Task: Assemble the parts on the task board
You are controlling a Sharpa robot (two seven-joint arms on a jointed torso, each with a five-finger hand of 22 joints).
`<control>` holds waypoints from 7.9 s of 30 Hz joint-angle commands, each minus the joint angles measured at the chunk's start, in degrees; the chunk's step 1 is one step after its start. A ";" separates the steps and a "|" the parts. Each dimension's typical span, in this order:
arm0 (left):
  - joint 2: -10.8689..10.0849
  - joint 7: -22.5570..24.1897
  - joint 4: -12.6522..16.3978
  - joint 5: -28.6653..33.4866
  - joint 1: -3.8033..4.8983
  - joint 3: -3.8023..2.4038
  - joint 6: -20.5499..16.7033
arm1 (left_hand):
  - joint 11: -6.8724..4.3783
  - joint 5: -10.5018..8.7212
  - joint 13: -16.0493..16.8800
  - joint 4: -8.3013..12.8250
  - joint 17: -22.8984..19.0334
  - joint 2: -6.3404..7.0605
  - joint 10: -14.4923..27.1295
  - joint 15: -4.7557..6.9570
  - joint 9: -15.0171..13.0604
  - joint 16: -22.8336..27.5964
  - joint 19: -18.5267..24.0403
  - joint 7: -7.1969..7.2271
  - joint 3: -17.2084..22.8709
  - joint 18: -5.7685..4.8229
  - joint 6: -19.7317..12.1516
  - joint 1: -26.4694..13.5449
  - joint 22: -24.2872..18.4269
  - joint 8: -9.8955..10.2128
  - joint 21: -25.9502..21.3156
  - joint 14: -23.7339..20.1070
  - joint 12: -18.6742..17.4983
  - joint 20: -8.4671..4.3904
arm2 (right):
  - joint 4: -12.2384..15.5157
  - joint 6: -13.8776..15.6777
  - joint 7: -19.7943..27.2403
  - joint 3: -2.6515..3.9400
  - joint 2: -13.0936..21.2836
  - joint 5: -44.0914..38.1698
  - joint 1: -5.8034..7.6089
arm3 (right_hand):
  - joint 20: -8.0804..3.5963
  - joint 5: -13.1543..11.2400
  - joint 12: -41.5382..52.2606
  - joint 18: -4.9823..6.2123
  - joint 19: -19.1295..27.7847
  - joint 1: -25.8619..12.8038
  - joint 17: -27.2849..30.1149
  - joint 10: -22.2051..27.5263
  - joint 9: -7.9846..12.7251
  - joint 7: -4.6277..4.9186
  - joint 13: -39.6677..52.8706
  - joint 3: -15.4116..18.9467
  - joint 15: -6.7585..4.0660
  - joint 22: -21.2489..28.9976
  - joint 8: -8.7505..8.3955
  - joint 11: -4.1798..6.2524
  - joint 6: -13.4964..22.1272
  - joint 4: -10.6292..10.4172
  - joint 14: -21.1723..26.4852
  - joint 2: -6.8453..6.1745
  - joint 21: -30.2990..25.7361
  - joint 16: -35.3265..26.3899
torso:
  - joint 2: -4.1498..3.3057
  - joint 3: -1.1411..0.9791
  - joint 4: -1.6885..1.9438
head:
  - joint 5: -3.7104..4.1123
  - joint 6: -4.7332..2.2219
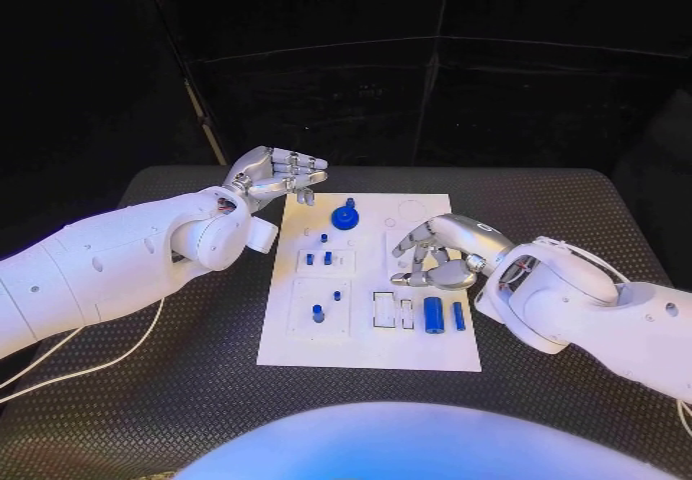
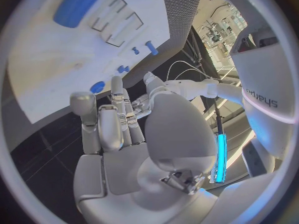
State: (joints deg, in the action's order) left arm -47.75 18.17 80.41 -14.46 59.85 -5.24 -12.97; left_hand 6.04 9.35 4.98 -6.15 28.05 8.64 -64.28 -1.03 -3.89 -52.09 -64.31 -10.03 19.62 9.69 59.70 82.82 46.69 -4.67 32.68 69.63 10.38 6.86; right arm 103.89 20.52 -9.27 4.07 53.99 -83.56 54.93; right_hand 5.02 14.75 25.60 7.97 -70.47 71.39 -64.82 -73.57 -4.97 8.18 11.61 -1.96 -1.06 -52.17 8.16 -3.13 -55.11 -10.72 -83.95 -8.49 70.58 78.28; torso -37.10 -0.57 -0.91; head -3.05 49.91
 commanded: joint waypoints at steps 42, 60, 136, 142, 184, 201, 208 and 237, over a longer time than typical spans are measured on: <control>-0.12 0.26 0.24 0.23 -0.06 0.02 0.58 | 0.03 -0.38 0.00 0.30 -0.08 -0.53 0.38 -0.20 0.01 0.25 0.27 -0.01 -0.20 0.75 -0.11 -0.16 -0.10 -0.38 -0.18 -0.38 0.30 0.17 | 3.03 -5.45 -25.71 0.07 2.17 -3.50 -7.15 | -1.41 2.35 40.14 -2.40 -4.73 -2.27 -13.90 -2.40 -3.57 -2.58 47.06 12.19 -1.73 -9.66 16.28 2.05 1.16 -6.10 -4.02 2.75 5.65 7.40 | 0.56 0.36 -1.24 | 2.25 -0.12; -0.22 -0.12 0.22 0.23 -0.12 0.02 0.98 | -0.01 -0.37 0.01 0.29 -0.13 -0.58 0.37 -0.19 -0.01 0.29 0.29 0.06 -0.24 0.76 -0.04 -0.23 -0.15 -0.46 -0.26 -0.42 0.43 0.18 | 1.15 -6.20 -28.79 0.04 -0.80 -4.92 -9.10 | -1.68 5.18 41.97 -2.40 -4.60 0.51 -14.26 -3.38 -4.37 -2.93 50.26 11.56 -2.02 -9.76 18.53 2.41 1.42 -5.86 -4.05 4.98 5.68 7.52 | 0.59 0.31 -1.38 | 1.91 0.09; -0.27 0.11 0.60 0.23 -1.12 0.01 1.06 | -0.02 -0.34 0.01 0.30 -0.21 -0.71 0.48 -0.18 -0.01 0.33 0.31 0.06 -0.24 0.77 -0.06 -0.24 -0.22 -0.50 -0.38 -0.47 0.55 0.18 | 0.95 4.15 -21.80 0.15 -6.73 0.93 -9.20 | -2.68 -5.53 42.23 -2.57 -5.00 -13.21 -16.62 -6.39 -9.24 -4.52 56.24 11.48 -3.11 -11.13 20.04 3.72 -1.88 -6.18 -4.44 3.18 6.19 8.26 | 0.59 0.33 -1.36 | 0.83 0.09; -0.34 0.09 0.60 0.23 -1.12 0.01 1.08 | -0.02 -0.35 0.01 0.34 -0.26 -0.73 0.54 -0.18 -0.01 0.36 0.32 0.06 -0.26 0.77 -0.09 -0.24 -0.26 -0.53 -0.46 -0.51 0.65 0.18 | 1.65 3.53 -20.97 0.14 -6.28 0.80 -9.21 | -2.82 -2.47 42.89 -2.67 -5.33 -10.02 -17.50 -6.98 -9.84 -4.78 57.19 10.49 -3.28 -11.72 20.24 3.95 -2.40 -5.96 -4.62 4.68 6.47 8.62 | 0.61 0.31 -1.35 | 0.80 0.09; -0.85 0.25 0.84 0.23 -1.13 0.01 1.03 | -0.03 -0.35 0.01 0.36 -0.30 -0.75 0.57 -0.18 -0.01 0.38 0.33 0.09 -0.28 0.76 -0.08 -0.26 -0.29 -0.56 -0.51 -0.53 0.72 0.18 | 3.04 1.28 -20.64 1.74 7.81 -5.89 -9.23 | -1.87 5.02 38.73 -2.35 -4.21 3.08 -16.19 -5.37 -9.46 -3.43 55.08 13.00 -2.31 -10.33 14.71 2.83 -1.39 -4.77 -4.26 6.69 5.44 7.87 | 0.59 0.45 -1.70 | 3.61 -0.35; -0.71 0.18 0.63 0.23 -1.13 0.01 1.24 | -0.04 -0.35 0.02 0.36 -0.31 -0.76 0.56 -0.18 -0.02 0.39 0.34 0.12 -0.29 0.76 -0.07 -0.26 -0.30 -0.58 -0.53 -0.55 0.77 0.18 | 1.43 -5.43 -23.35 1.63 4.99 -9.19 -9.32 | -2.23 5.02 38.58 -2.36 -4.27 3.70 -16.21 -5.54 -10.09 -4.09 55.09 13.76 -2.74 -10.35 15.21 3.38 -3.52 -5.23 -4.28 6.60 5.36 7.82 | 0.56 0.41 -1.72 | 3.51 -0.07; -0.61 0.10 0.49 0.23 -1.13 0.01 1.37 | -0.04 -0.35 0.02 0.36 -0.31 -0.76 0.56 -0.18 -0.02 0.39 0.34 0.12 -0.29 0.76 -0.07 -0.26 -0.30 -0.58 -0.53 -0.55 0.77 0.18 | 1.03 -6.97 -24.90 1.61 4.56 -11.36 -9.35 | -2.31 4.94 38.49 -2.36 -4.28 3.83 -16.19 -5.54 -10.28 -4.21 55.03 13.95 -2.83 -10.35 15.34 3.48 -3.83 -5.27 -4.28 6.47 5.34 7.80 | 0.60 0.37 -1.68 | 3.51 0.08; -0.60 -0.51 0.30 0.24 -1.18 0.01 2.06 | -0.02 -0.37 0.00 0.27 -0.40 -0.74 0.73 -0.21 0.00 0.44 0.42 0.14 -0.45 0.75 -0.14 -0.53 -0.39 -0.61 -0.70 -0.66 0.89 0.21 | 1.92 -14.06 -27.62 1.54 2.77 -17.15 -10.53 | -2.98 11.77 37.10 -2.25 -3.97 13.56 -15.35 -4.90 -12.25 -4.90 54.54 12.18 -3.57 -9.63 15.21 4.26 -4.03 -1.61 -4.11 7.08 4.56 7.17 | 0.61 0.42 -1.64 | 3.13 0.09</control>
State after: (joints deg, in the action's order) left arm -48.39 17.62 80.66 -14.45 58.59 -5.17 -11.64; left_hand 6.05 9.35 4.98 -6.00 27.75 8.21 -63.87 -1.23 -3.89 -51.88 -64.12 -10.03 19.47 9.68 59.70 82.40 46.36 -4.94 32.28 69.42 10.88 7.05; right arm 106.29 10.09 -35.12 6.18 56.83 -99.56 44.99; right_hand 2.64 25.16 63.01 6.22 -74.42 82.52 -74.94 -78.49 -17.29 3.69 66.28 11.29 -4.03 -61.71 23.82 0.83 -59.33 -13.12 -84.01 -2.98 75.32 85.70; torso -36.50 -0.14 -2.55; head 0.16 50.01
